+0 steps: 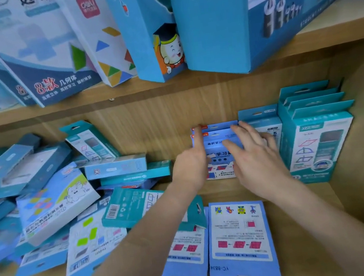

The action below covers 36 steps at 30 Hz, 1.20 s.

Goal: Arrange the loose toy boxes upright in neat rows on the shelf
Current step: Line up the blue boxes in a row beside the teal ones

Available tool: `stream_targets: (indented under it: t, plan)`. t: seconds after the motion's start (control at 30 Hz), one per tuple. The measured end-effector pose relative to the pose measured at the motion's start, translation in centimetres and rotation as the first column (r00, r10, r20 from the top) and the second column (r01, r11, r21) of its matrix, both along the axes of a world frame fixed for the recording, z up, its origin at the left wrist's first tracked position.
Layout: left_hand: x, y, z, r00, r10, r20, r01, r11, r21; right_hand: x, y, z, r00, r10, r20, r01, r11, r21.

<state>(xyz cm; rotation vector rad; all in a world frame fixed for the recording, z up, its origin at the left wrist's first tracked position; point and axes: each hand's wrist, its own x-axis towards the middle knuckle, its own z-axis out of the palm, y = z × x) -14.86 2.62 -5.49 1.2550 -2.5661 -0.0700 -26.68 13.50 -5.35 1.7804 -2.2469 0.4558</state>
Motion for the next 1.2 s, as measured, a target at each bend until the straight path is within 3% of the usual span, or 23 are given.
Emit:
stream_targets:
  t: [0.17, 0.33, 0.43, 0.57, 0.7, 0.93, 1.03, 1.2]
  plan:
    - [1.4, 0.0, 0.8, 0.999, -0.029, -0.044, 0.034, 0.994, 0.104, 0.3, -0.1, 0.6, 0.999, 0.014, 0.031, -0.012, 0.998, -0.063]
    - [8.4, 0.2, 3.6, 0.998, 0.01, 0.07, -0.003, 0.994, -0.106, 1.7, 0.5, 2.0, 0.972, 0.15, 0.18, -0.104, 0.965, -0.24]
    - [14.5, 0.4, 5.1, 0.993, 0.036, 0.114, -0.021, 0.991, -0.13, 4.0, 0.2, 3.5, 0.885, 0.268, 0.38, -0.155, 0.94, -0.303]
    - [22.1, 0.0, 6.2, 0.997, 0.078, 0.024, -0.074, 0.986, -0.149, 8.5, -1.7, 4.9, 0.749, 0.382, 0.541, -0.274, 0.923, -0.271]
    - [28.7, -1.7, 6.2, 0.989, 0.125, 0.077, -0.114, 0.985, -0.132, 13.7, -4.8, 5.5, 0.754, 0.437, 0.491, -0.384, 0.899, -0.21]
    - [35.4, -4.3, 5.4, 0.983, -0.042, 0.177, 0.034, 0.998, 0.05, 22.1, -12.0, 5.0, 0.866, 0.358, 0.35, -0.373, 0.928, -0.027]
    - [37.4, -4.8, 5.8, 0.993, -0.11, 0.05, 0.107, 0.992, 0.068, 23.6, -14.1, 4.7, 0.953, 0.231, 0.197, -0.255, 0.961, 0.106]
    - [40.2, -6.8, 6.3, 0.984, -0.157, -0.083, 0.157, 0.988, -0.007, 25.0, -15.7, 4.1, 0.992, 0.125, 0.021, -0.127, 0.975, 0.18]
